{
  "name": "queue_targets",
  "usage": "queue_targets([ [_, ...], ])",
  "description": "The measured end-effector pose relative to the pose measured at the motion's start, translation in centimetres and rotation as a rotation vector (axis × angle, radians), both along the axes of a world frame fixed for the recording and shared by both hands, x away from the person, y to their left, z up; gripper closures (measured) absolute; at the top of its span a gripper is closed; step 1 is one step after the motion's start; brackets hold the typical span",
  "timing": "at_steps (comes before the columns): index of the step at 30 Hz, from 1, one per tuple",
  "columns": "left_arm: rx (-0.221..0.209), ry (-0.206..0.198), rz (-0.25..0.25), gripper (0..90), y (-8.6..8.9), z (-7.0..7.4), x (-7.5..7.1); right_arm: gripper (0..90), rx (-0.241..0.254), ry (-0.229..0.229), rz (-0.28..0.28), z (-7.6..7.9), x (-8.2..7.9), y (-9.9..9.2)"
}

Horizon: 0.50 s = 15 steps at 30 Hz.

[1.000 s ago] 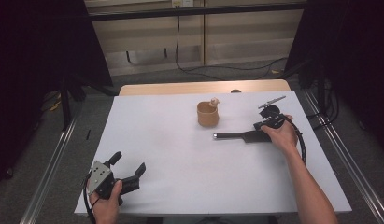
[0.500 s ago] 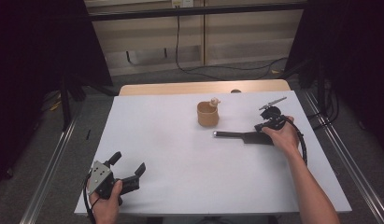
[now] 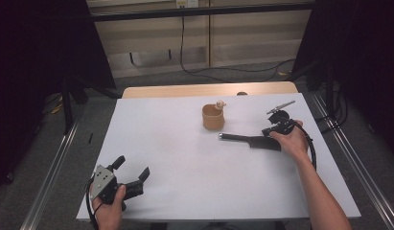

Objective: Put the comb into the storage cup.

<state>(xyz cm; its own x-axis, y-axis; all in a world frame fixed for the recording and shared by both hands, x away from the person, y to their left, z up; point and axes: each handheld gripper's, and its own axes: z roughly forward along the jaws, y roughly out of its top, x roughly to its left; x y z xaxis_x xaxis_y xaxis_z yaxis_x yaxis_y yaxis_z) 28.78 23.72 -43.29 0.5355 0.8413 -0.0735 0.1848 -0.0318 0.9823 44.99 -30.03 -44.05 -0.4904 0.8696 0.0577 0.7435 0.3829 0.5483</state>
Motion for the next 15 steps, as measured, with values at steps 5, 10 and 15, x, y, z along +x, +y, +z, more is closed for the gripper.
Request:
queue_targets([
  [5, 0.001, -0.004, -0.001, 2.5, -0.04, 0.03, -0.05, 90.0, 0.003, -0.008, -0.001, -0.04, -0.35, -0.17],
  [10, 0.000, -0.003, 0.000, 2.5, -0.10, -0.01, 0.03, 90.0, 0.018, -0.007, 0.000, -0.10, -0.64, -0.49],
  [15, -0.001, -0.002, -0.001, 2.5, -0.08, 0.02, 0.00, 90.0, 0.028, -0.006, -0.001, -0.13, -0.76, -0.55],
])
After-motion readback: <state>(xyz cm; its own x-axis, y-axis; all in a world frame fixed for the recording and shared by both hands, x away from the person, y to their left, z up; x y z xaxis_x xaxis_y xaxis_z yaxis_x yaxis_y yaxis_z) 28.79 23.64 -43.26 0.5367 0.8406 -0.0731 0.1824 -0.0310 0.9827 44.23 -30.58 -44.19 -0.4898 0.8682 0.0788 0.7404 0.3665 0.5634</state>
